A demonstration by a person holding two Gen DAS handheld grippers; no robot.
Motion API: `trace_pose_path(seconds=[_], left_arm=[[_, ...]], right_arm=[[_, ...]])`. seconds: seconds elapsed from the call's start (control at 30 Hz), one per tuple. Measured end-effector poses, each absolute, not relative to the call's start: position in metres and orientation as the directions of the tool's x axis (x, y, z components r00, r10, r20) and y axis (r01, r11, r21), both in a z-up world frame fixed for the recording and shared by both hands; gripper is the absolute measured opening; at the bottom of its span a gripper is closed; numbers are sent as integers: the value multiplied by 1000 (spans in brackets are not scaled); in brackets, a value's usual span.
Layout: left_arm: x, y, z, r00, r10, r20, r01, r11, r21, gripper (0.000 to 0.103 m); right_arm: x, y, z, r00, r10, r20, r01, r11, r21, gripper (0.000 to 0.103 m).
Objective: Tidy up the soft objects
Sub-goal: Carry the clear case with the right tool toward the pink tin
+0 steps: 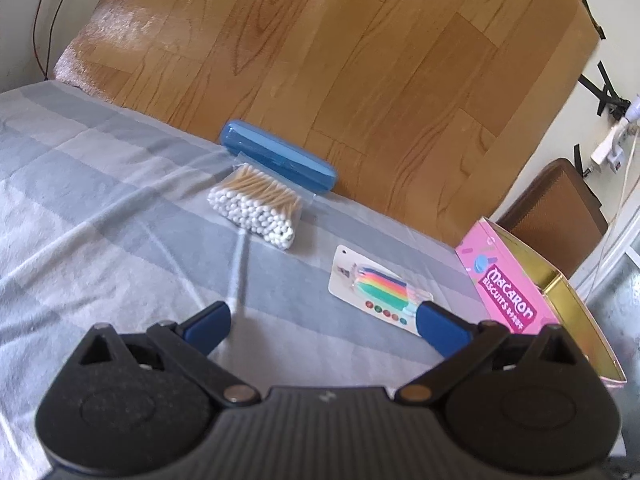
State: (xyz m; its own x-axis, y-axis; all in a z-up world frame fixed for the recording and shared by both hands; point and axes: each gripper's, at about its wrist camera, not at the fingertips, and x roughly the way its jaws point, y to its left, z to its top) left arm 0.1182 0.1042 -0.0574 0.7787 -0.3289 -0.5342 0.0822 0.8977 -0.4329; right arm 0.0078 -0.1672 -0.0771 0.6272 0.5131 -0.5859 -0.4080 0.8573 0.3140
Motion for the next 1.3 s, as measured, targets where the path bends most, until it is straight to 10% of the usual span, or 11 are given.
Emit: trace_pose_path(seconds=[0.2,0.63,0.8,1.3], left_arm=[[118,102,-57,776,-333,-536,93,901,-425,102],[118,100,-58,775,-337,-535,103,902,-419,102],[119,99,-58,774,-336,-537,106,905,-413,102],[119,106,-61,783,-314,-537,71,902,-425,102]], right_arm=[[6,-166,-72,683,456,-571,-452,878,160,93],[48,-108,-89,579,509,-637,-627,777,51,103],[35,-108,-83,588,521,-618,-634,772,47,71],[-16,-148,-83,682,434,-589,-484,871,82,59]])
